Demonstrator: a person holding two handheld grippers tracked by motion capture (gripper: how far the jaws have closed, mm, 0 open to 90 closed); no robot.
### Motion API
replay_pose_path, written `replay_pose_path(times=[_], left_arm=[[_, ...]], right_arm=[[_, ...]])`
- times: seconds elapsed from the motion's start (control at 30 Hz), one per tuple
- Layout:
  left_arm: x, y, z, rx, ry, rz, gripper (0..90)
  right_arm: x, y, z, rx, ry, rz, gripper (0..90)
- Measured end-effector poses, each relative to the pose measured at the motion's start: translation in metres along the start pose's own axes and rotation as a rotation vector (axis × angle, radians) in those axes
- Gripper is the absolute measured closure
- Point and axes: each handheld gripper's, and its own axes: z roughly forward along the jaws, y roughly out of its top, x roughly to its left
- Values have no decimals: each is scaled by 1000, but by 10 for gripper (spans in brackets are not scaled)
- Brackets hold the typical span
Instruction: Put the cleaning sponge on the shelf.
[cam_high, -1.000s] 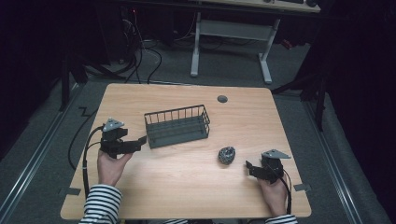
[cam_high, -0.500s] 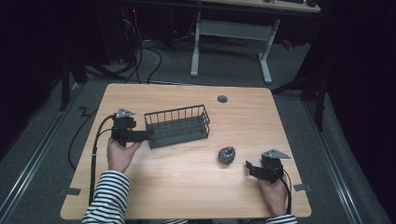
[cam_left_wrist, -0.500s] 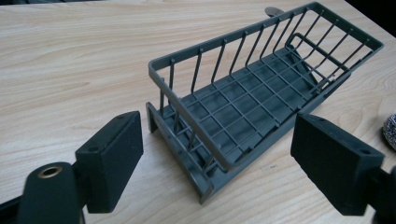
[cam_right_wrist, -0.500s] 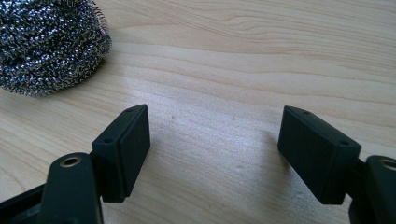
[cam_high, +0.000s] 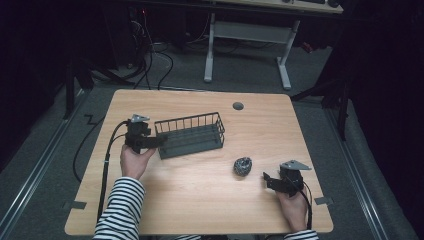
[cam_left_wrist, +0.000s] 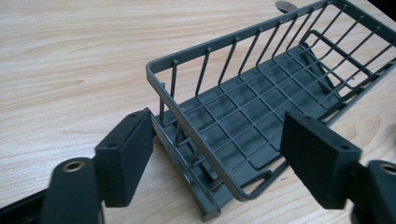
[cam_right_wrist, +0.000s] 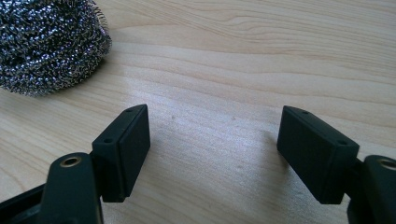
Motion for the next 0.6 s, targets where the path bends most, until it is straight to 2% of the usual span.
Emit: replay_pose_path(times=[0.23,0.4,0.6], left_arm=[[-1,-1,6,1,-10,9,394],[-1,-2,6,13,7,10,476],[-6,-3,5,19,18,37,538]], right_arm=[[0,0,0,0,0,0,258],[0,0,0,-1,0,0,259],[0,0,0,-1,0,-1,259]])
